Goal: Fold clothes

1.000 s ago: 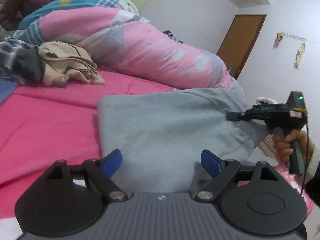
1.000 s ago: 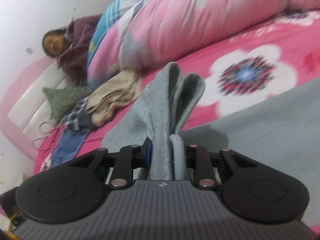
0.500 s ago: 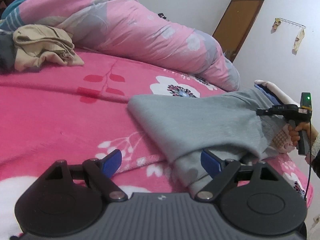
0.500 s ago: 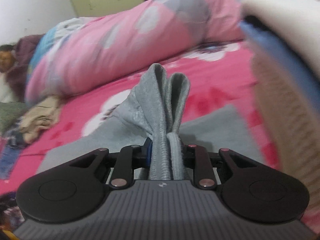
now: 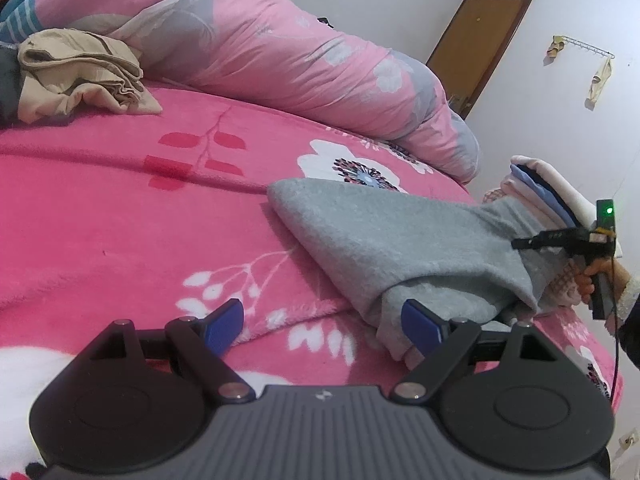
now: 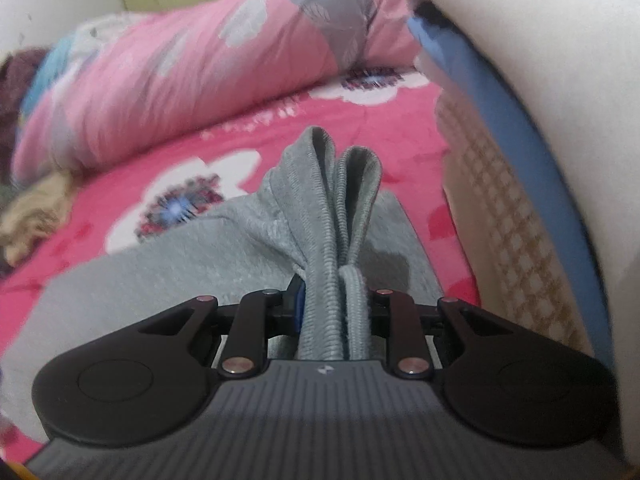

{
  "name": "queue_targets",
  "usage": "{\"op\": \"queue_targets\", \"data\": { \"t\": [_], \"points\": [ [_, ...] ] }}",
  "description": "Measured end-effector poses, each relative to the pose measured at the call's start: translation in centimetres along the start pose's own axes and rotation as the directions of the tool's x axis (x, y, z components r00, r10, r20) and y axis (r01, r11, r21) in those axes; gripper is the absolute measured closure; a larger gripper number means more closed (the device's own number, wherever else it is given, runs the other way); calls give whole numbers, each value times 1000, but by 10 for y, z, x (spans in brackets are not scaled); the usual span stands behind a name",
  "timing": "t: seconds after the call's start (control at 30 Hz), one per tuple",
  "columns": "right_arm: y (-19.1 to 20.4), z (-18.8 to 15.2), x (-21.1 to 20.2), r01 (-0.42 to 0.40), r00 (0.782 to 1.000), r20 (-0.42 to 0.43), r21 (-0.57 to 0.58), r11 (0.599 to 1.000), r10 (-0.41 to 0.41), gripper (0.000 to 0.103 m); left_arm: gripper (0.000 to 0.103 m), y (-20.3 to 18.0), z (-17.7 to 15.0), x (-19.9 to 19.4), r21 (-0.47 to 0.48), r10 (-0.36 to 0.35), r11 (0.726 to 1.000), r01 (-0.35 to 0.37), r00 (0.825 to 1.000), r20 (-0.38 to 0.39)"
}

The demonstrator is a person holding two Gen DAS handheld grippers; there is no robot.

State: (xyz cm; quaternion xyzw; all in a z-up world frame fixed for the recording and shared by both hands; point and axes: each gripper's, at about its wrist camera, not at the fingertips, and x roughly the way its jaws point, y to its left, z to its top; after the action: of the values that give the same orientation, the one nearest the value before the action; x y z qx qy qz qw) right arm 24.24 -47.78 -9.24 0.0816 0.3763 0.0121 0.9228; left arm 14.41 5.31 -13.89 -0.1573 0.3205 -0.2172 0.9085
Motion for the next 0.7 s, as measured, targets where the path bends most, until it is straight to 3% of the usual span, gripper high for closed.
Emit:
{"op": "queue_targets", "data": {
  "t": [0.07, 0.2, 0.23, 0.4, 0.63, 0.7],
  "points": [
    [5, -5, 8, 68, 997, -24, -37, 997, -69, 78, 16, 0, 0, 0, -2, 0, 1000, 0, 1000, -1],
    [19, -17, 21, 241, 967, -42, -161, 957, -251, 47, 16, 1, -1, -2, -13, -1, 1000, 1, 1000, 3],
    [23, -20, 22, 278, 957, -34, -188, 942, -289, 39, 16, 1, -1, -3, -18, -1, 1000, 1, 1000, 7],
    [32, -37, 18, 387, 921, 48, -230, 893, -387, 22, 16, 5, -4, -16, -45, -5, 999, 6, 1000, 25],
    [32, -63, -11, 430, 901, 141, -183, 884, -410, 19, 16, 18, -5, -37, -107, -1, 994, 9, 998, 66],
    [39, -76, -29, 454, 885, 196, -151, 878, -423, 19, 16, 22, -7, -41, -125, 3, 992, 5, 998, 66]
  ]
}}
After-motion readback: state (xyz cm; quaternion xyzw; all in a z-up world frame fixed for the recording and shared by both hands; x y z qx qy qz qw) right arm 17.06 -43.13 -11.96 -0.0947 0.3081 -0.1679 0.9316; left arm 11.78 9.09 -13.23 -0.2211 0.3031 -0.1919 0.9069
